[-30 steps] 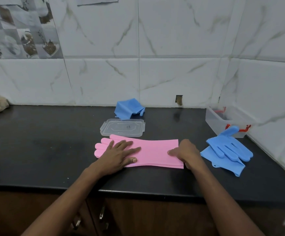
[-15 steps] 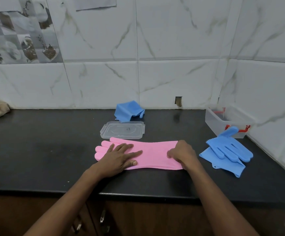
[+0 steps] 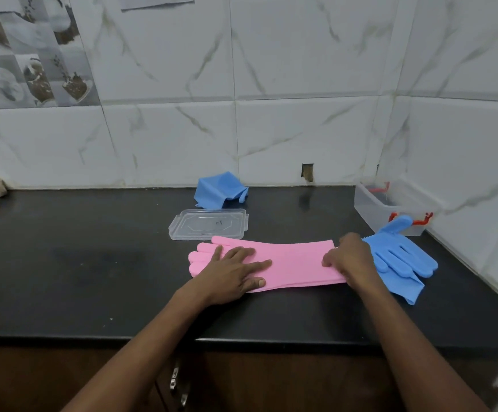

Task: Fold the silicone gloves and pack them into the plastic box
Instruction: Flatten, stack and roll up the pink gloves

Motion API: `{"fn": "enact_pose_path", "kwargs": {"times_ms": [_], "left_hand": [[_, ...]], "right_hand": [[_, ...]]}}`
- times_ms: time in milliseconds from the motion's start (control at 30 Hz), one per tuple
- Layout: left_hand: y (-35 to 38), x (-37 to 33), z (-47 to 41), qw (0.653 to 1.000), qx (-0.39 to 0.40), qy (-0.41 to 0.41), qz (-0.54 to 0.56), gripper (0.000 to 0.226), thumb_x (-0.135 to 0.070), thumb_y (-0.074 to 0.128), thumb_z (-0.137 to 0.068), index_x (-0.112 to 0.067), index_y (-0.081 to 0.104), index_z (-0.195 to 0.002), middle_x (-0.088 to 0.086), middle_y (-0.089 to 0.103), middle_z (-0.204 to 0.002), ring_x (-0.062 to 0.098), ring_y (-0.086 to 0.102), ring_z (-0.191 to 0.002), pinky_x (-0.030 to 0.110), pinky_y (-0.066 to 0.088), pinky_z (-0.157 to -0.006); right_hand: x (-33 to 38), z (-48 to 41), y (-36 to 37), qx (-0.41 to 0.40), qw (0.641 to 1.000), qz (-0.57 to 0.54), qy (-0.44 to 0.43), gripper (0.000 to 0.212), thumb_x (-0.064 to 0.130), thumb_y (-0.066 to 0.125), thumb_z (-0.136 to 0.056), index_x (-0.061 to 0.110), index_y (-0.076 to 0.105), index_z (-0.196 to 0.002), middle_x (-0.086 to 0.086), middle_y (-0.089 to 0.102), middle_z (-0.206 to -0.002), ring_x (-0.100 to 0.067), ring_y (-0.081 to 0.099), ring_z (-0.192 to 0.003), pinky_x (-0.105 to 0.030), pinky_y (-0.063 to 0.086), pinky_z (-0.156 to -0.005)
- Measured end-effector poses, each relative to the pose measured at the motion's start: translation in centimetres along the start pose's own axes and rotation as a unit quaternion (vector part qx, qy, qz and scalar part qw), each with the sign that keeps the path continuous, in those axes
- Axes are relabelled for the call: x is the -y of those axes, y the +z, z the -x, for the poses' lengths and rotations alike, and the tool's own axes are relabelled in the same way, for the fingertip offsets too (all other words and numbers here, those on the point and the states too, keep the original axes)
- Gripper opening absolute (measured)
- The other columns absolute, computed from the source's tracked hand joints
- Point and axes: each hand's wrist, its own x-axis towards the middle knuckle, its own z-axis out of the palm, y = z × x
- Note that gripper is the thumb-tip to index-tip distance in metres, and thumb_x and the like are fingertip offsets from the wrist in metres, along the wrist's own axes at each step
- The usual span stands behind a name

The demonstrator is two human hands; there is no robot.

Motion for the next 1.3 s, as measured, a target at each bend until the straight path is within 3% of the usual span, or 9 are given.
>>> {"fn": "enact_pose_path", "kwargs": {"times_ms": [133,300,433,567,733,867,1000,1100,1300], "left_hand": [[-0.9,-0.3,-0.6,0.999,0.001,0.033,-0.007,0.051,-0.052,0.033,-0.097,-0.052,0.023,-0.147,-0.005,0.013,-0.163,0.017,0.007,-0.151,0.062,-0.004,-0.118],[-1.8,-1.2,-0.5,0.990,0.028,0.072,0.122,0.050,-0.020,0.041,-0.098,-0.034,0.040,-0.146,-0.008,0.030,-0.158,0.009,0.024,-0.146,0.050,-0.003,-0.120],[-2.9,0.4,-0.1,0.914,-0.146,-0.074,0.371,0.037,-0.003,0.043,-0.095,-0.014,0.063,-0.124,0.003,0.069,-0.119,0.014,0.063,-0.108,0.036,0.043,-0.108],[-2.2,0.8,-0.7,0.829,-0.175,-0.151,0.509,0.035,-0.011,0.048,-0.098,-0.009,0.055,-0.132,0.011,0.075,-0.098,0.023,0.072,-0.095,0.041,0.051,-0.100],[-1.9,0.3,-1.6,0.932,-0.194,-0.047,0.302,0.035,-0.012,0.056,-0.095,-0.022,0.064,-0.127,0.002,0.059,-0.129,0.016,0.063,-0.101,0.028,0.046,-0.098],[-1.1,-0.5,-2.0,0.983,-0.139,0.048,0.109,0.034,-0.021,0.049,-0.099,-0.028,0.061,-0.131,-0.001,0.038,-0.151,0.022,0.044,-0.127,0.040,0.040,-0.106],[-0.6,-0.1,-2.2,0.984,-0.135,0.037,0.107,0.035,-0.019,0.050,-0.097,-0.024,0.063,-0.129,0.002,0.041,-0.149,0.022,0.042,-0.130,0.032,0.032,-0.110],[-0.1,-0.1,-2.0,0.977,-0.155,0.035,0.141,0.036,-0.019,0.053,-0.094,-0.020,0.065,-0.128,0.005,0.049,-0.138,0.019,0.045,-0.128,0.023,0.029,-0.106],[-0.1,-0.1,-1.8,0.966,-0.175,0.016,0.187,0.037,-0.001,0.048,-0.092,-0.014,0.072,-0.119,0.009,0.060,-0.117,0.021,0.056,-0.110,0.021,0.039,-0.098]], "right_hand": [[2.3,0.4,0.5,-0.050,0.992,0.081,-0.085,0.040,0.009,0.071,-0.081,0.010,0.044,-0.111,-0.014,0.062,-0.106,-0.023,0.054,-0.078,-0.031,0.042,-0.064],[7.2,3.6,3.7,-0.036,0.967,0.099,-0.231,0.085,0.012,0.071,-0.078,0.014,0.019,-0.145,-0.015,0.065,-0.110,-0.036,0.064,-0.099,-0.036,0.043,-0.071],[5.6,5.3,6.5,-0.006,0.957,0.128,-0.261,0.086,0.006,0.060,-0.083,0.017,0.009,-0.151,-0.014,0.066,-0.104,-0.034,0.063,-0.095,-0.034,0.043,-0.071],[2.7,5.8,7.6,0.011,0.948,0.085,-0.307,0.086,0.005,0.054,-0.086,0.028,0.003,-0.152,-0.005,0.071,-0.106,-0.028,0.065,-0.091,-0.038,0.054,-0.077],[1.1,5.7,8.0,0.015,0.906,0.130,-0.403,0.091,0.008,0.054,-0.088,0.035,-0.006,-0.151,-0.001,0.066,-0.114,-0.022,0.062,-0.093,-0.038,0.054,-0.076],[0.7,5.5,7.5,0.048,0.883,0.149,-0.443,0.093,0.013,0.056,-0.086,0.042,-0.008,-0.147,-0.006,0.065,-0.107,-0.023,0.060,-0.089,-0.035,0.050,-0.077],[0.2,4.9,4.9,0.086,0.936,-0.137,-0.314,0.058,0.009,0.062,-0.083,0.027,0.045,-0.135,0.001,0.070,-0.108,-0.007,0.067,-0.090,-0.023,0.054,-0.084],[-0.4,3.3,3.5,-0.042,0.985,-0.033,-0.166,0.026,0.017,0.062,-0.090,0.009,0.063,-0.115,-0.009,0.070,-0.106,-0.020,0.065,-0.093,-0.023,0.044,-0.076],[2.3,3.4,4.4,0.058,0.992,0.088,-0.070,0.040,0.046,0.071,-0.081,0.014,0.049,-0.089,-0.004,0.056,-0.089,-0.025,0.059,-0.084,-0.030,0.039,-0.062]]}}
